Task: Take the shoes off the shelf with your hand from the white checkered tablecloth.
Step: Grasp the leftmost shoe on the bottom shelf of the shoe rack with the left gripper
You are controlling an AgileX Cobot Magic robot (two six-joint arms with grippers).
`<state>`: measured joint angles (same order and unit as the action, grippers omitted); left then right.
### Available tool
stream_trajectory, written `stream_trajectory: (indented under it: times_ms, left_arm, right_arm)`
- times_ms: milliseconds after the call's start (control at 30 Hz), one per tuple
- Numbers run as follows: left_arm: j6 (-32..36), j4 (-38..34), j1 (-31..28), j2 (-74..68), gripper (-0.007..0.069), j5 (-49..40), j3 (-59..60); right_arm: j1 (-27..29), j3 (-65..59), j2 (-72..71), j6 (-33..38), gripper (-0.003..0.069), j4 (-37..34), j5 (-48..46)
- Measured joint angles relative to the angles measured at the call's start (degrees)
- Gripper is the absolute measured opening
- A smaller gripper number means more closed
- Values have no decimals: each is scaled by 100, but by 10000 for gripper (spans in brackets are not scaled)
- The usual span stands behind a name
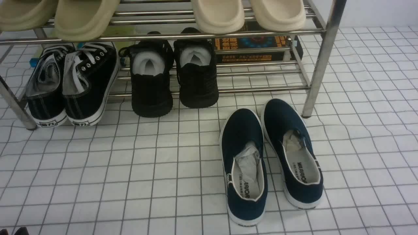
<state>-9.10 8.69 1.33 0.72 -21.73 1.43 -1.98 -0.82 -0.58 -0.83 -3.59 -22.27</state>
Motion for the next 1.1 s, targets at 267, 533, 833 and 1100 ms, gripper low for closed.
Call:
stream_trajectory:
  times_ms: [267,533,833,1100]
  left_arm:
    - [0,0,0,0,239,0,0]
    - [0,0,0,0,239,0,0]
    - [0,5,0,0,239,0,0]
    - [-147,488,0,0,239,62,9]
  right_arm:
    - [0,0,0,0,134,0,0]
    - [0,0,0,0,143,0,0]
    - [0,0,0,0,154,0,0]
    - [0,0,0,0,166,0,0]
